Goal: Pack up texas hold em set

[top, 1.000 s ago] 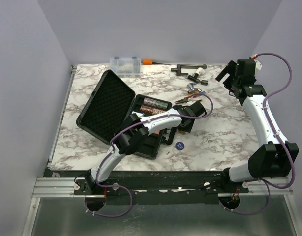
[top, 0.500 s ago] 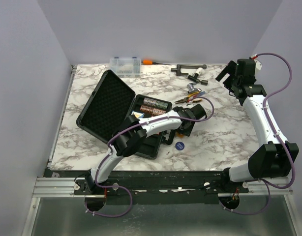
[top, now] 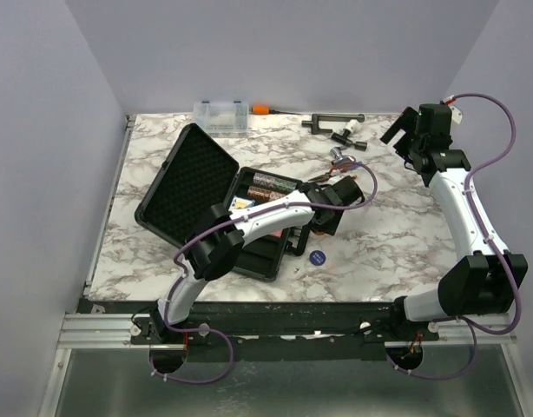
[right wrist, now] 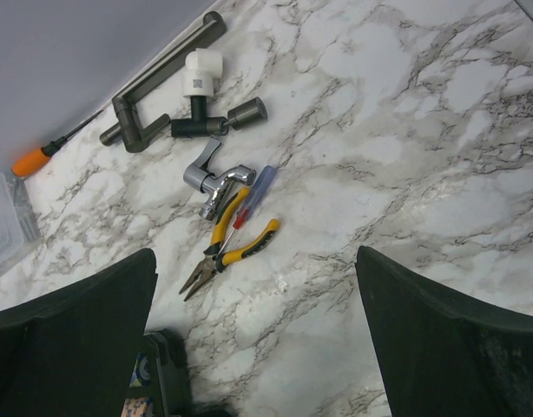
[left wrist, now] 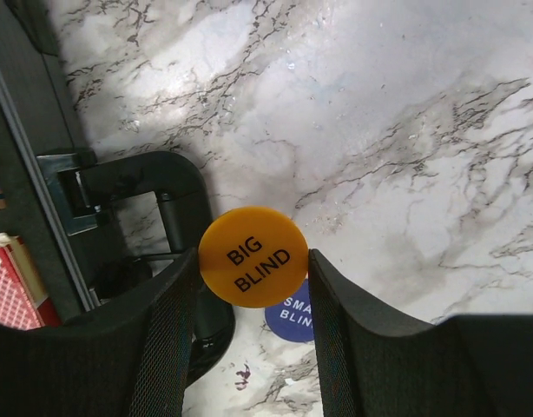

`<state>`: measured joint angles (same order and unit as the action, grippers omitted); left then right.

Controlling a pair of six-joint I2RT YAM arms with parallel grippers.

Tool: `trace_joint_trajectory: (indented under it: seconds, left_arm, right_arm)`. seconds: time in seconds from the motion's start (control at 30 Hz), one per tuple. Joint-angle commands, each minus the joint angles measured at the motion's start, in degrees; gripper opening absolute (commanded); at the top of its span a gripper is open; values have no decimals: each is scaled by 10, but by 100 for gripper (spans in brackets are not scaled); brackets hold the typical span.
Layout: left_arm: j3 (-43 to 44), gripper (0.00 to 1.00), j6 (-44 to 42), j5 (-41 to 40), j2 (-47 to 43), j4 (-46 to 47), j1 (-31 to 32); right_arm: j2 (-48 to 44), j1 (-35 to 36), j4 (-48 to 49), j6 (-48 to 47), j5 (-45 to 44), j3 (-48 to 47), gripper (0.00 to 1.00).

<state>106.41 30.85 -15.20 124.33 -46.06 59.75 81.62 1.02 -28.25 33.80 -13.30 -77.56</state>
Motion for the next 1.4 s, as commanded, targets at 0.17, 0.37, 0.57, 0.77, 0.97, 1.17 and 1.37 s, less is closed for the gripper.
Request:
trace_joint_trajectory:
  seconds: [0.17, 0.37, 0.57, 0.77, 0.97, 1.17, 1.37]
  left_arm:
    - [-24, 41, -4, -30, -78, -7, 0]
    - [-60, 41, -6, -44, -120, -7, -14]
    - [-111, 41, -9, -64, -162, -6, -42]
    - [-185, 41, -7, -87, -210, -4, -89]
    - [-265, 40, -9, -102, -253, 14, -142]
    - [-317, 40, -15, -103, -287, 34, -180]
    - [-338, 40, -27, -104, -302, 50, -212]
  right_arm:
    - [-17, -3, 8, -9, 12, 8, 100]
    - [-18, -2, 9, -10, 16, 9, 100]
    - [-18, -3, 8, -11, 21, 8, 100]
    - [-17, -2, 9, -11, 25, 9, 100]
    - [-15, -3, 11, -11, 30, 9, 100]
    - [-11, -3, 12, -11, 33, 9, 100]
    - [-9, -3, 13, -11, 35, 9, 100]
